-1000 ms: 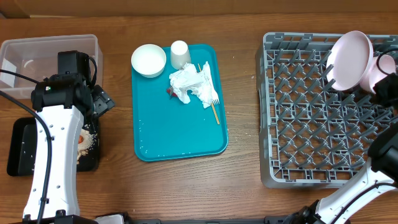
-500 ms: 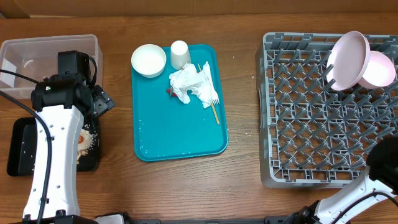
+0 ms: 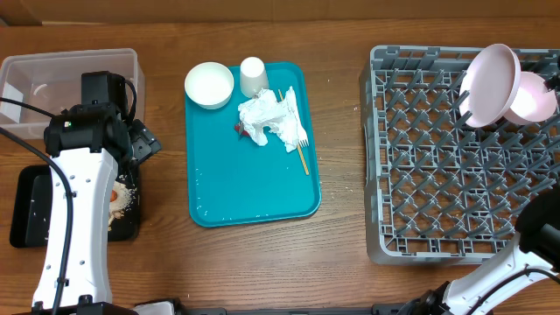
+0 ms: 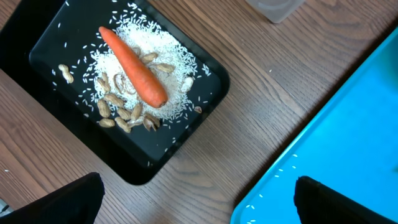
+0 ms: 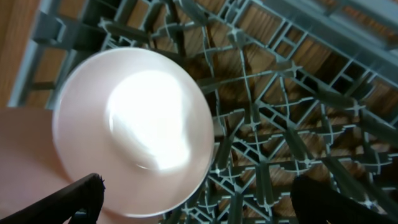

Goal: Sort waste into correct bins and load items into the dishwasher rack

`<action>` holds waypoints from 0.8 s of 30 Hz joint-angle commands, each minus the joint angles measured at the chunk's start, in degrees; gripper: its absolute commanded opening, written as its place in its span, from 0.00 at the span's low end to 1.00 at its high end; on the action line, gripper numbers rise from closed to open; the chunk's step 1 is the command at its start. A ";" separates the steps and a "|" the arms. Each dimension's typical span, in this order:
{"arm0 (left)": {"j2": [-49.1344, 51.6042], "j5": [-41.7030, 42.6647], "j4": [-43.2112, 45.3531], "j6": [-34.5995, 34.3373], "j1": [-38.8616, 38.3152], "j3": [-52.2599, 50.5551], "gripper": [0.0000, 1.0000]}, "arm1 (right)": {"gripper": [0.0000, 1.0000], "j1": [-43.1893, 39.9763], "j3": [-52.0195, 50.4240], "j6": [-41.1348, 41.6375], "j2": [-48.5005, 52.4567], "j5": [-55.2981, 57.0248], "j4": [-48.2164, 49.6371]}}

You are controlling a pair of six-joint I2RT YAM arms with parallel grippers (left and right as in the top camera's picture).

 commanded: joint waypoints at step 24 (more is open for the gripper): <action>-0.15 0.04 0.13 0.68 0.09 0.63 1.00 | 0.47 0.26 -10.64 1.16 0.96 2.80 11.37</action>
